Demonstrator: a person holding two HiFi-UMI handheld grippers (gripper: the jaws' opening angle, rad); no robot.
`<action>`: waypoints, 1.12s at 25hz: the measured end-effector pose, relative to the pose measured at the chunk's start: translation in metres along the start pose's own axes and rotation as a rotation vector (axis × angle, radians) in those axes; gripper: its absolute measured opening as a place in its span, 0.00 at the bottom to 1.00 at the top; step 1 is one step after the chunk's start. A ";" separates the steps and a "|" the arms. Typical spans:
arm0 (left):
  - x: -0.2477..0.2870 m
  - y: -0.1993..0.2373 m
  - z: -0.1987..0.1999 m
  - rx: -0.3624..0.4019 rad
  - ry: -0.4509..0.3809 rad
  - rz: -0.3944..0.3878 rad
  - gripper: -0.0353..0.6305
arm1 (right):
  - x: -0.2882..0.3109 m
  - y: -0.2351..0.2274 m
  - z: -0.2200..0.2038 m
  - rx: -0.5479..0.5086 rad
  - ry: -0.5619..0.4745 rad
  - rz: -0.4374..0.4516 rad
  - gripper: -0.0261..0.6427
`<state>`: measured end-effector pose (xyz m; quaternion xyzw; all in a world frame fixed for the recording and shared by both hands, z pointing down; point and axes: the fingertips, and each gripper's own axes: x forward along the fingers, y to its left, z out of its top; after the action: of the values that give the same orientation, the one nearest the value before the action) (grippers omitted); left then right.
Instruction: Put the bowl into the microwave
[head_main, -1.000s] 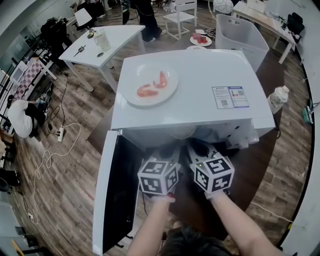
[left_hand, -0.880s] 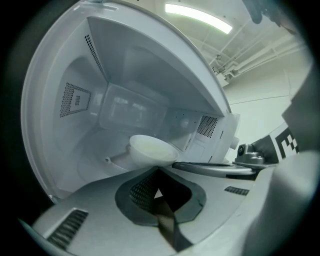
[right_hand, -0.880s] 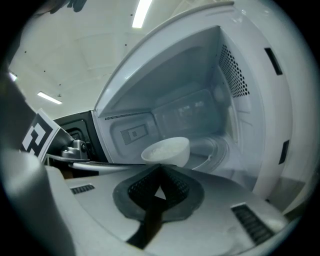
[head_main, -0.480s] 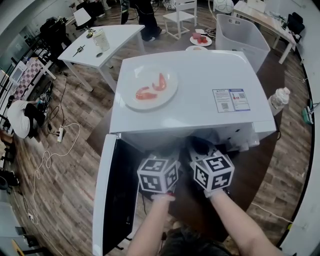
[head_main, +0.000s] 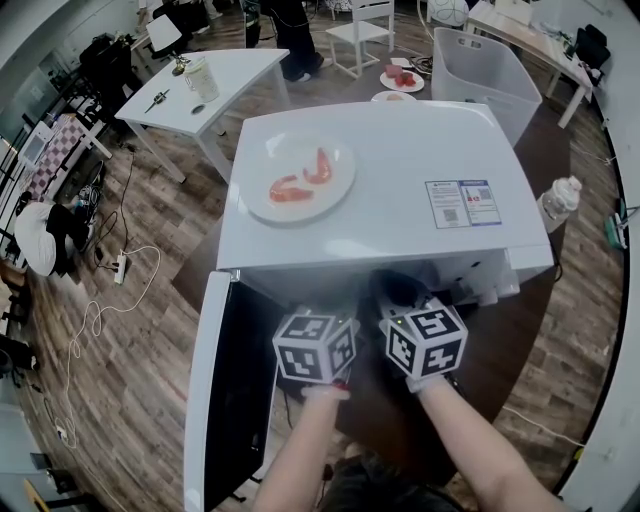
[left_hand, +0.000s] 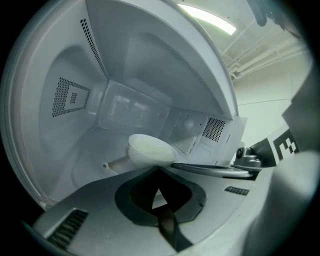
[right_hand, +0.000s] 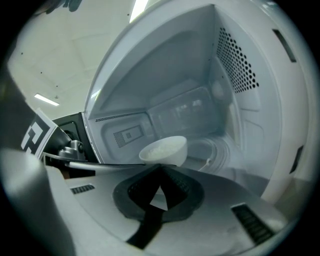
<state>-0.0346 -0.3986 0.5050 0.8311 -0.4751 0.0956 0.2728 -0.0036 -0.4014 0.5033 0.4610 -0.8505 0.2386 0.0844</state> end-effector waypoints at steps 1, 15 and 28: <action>0.001 0.000 0.000 -0.003 -0.001 0.000 0.05 | 0.001 -0.001 0.001 -0.001 0.000 -0.001 0.05; 0.008 0.004 0.005 -0.048 -0.015 0.001 0.05 | 0.010 -0.002 0.003 -0.018 0.015 -0.013 0.05; -0.015 -0.007 -0.003 -0.009 -0.054 0.008 0.05 | -0.010 0.022 0.001 -0.010 -0.011 0.104 0.05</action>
<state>-0.0362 -0.3833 0.4988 0.8302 -0.4860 0.0722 0.2635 -0.0165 -0.3843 0.4920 0.4172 -0.8750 0.2357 0.0695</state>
